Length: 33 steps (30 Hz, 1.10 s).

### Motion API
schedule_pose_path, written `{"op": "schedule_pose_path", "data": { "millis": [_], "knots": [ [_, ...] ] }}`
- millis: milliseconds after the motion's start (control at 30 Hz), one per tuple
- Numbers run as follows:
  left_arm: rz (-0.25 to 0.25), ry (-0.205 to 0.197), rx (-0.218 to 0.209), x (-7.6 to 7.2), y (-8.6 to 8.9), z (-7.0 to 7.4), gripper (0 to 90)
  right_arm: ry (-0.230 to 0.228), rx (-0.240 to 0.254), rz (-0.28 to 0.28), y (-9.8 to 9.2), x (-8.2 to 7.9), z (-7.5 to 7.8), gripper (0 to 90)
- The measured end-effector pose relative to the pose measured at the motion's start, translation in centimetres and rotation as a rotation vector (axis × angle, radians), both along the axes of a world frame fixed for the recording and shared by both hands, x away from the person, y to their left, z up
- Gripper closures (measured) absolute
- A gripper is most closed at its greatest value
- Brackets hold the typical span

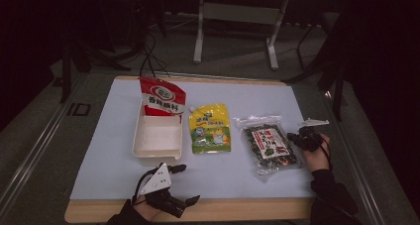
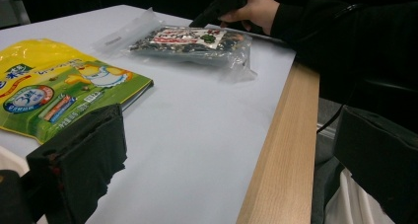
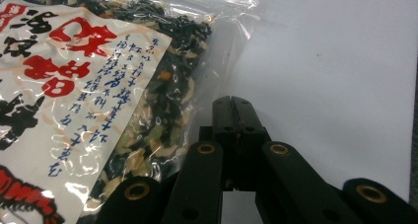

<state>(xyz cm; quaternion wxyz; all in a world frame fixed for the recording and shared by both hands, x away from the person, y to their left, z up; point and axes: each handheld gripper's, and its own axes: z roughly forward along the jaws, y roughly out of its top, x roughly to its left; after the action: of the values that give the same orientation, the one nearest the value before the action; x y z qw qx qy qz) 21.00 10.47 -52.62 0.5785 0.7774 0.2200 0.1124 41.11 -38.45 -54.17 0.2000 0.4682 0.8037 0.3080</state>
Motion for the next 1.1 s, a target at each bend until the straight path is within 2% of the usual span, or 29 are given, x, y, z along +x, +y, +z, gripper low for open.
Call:
{"op": "schedule_pose_path", "data": {
  "millis": [333,567,733,967,1000,1067,1100],
  "knots": [
    [-0.004,-0.002,0.0,0.0,0.0,0.0,1.3,0.019,-0.013,0.077,2.0,-1.9,0.3,90.0],
    [-0.005,0.002,0.001,0.0,-0.1,0.0,1.3,0.034,0.007,0.122,2.8,-3.2,0.6,90.0],
    [-0.007,0.0,0.003,0.0,-0.1,0.0,1.3,0.034,0.008,0.139,3.1,-4.2,0.9,90.0],
    [-0.007,-0.002,0.006,0.0,-0.2,0.0,1.3,0.046,0.038,0.158,3.1,-5.1,1.0,90.0],
    [-0.007,-0.002,0.006,0.0,-0.2,0.0,1.3,0.047,0.017,0.154,3.2,-5.2,1.0,90.0],
    [-0.007,-0.002,0.006,0.0,-0.1,0.0,1.3,0.047,0.017,0.154,3.2,-5.2,1.0,90.0],
    [-0.006,-0.002,0.005,0.0,-0.1,0.0,1.3,0.05,0.0,0.144,3.3,-5.3,1.0,90.0]
  ]
}}
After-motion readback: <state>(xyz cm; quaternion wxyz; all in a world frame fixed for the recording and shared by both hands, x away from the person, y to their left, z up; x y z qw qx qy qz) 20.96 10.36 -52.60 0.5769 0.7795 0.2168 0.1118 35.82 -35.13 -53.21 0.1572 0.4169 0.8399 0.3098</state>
